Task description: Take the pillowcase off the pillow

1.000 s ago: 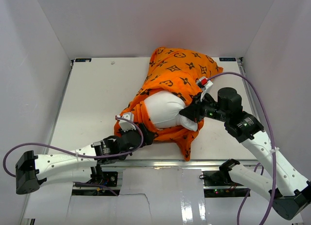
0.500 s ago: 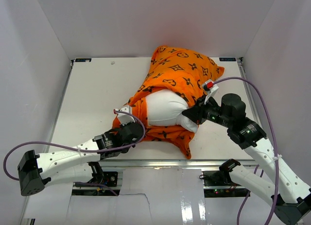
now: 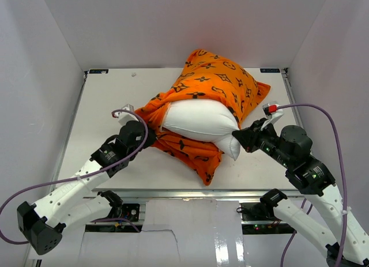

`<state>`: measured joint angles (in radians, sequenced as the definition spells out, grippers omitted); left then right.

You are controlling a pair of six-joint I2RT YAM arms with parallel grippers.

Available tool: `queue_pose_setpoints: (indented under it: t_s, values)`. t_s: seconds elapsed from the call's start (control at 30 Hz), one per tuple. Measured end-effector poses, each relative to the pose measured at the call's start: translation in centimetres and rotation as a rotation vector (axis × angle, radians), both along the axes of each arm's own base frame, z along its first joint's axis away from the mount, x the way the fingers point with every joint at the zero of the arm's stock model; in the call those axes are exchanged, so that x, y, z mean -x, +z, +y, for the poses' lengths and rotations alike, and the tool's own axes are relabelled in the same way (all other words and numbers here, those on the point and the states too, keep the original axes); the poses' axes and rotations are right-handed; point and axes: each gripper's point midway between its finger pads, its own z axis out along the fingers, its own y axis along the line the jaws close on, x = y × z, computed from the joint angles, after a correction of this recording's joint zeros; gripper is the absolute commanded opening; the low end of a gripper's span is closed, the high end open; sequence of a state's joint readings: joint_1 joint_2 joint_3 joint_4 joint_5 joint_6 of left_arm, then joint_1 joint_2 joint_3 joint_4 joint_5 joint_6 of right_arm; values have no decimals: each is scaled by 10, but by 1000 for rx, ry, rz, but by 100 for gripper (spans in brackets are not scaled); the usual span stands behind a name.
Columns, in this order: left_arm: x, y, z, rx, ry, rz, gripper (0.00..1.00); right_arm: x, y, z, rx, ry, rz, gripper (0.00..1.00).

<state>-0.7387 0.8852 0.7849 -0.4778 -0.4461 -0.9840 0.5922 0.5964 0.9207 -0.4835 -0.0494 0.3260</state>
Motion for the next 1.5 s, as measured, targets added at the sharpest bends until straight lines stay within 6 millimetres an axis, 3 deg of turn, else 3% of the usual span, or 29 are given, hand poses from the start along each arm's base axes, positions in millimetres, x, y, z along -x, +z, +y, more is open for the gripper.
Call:
queue_pose_setpoints:
  t_s: [0.17, 0.37, 0.5, 0.57, 0.6, 0.7, 0.83, 0.87, 1.0, 1.13, 1.27, 1.37, 1.5]
  values:
    - [-18, 14, 11, -19, -4, 17, 0, 1, 3, -14, 5, -61, -16, 8]
    - [-41, 20, 39, 13, -7, 60, 0, 3, 14, -23, -6, -100, -38, 8]
    - [-50, 24, 35, 62, -89, 66, 0, 8, 17, -23, -18, -85, -45, 8]
    - [-52, 22, 28, 79, -145, 62, 12, 10, 19, -19, -34, -61, -58, 8]
    - [-54, 18, 25, 86, -169, 61, 30, 12, 21, -16, -50, -43, -69, 8]
    - [-56, 4, 23, 87, -202, 66, 43, 13, 17, -1, -101, 25, -73, 8]
    - [-60, -3, 34, 69, -179, 56, 77, 0, 5, 25, -149, 91, -27, 8]
    - [-60, -1, 36, 67, -172, 45, 80, -5, -2, 33, -149, 108, 1, 8]
    - [-50, 19, 42, 73, -151, -11, 86, -22, -24, 56, -144, 148, 91, 8]
    - [-22, 41, 33, 169, -216, -126, 90, -33, -32, 67, -160, 145, 79, 8]
    - [4, 38, 12, 282, -338, -130, 90, -45, -39, 86, -170, 151, 91, 8]
    - [2, 34, 4, 312, -376, -93, 91, -62, -40, 114, -145, 172, 121, 8]
    - [-7, 34, 1, 327, -369, -62, 92, -96, -17, 145, -153, 136, 109, 8]
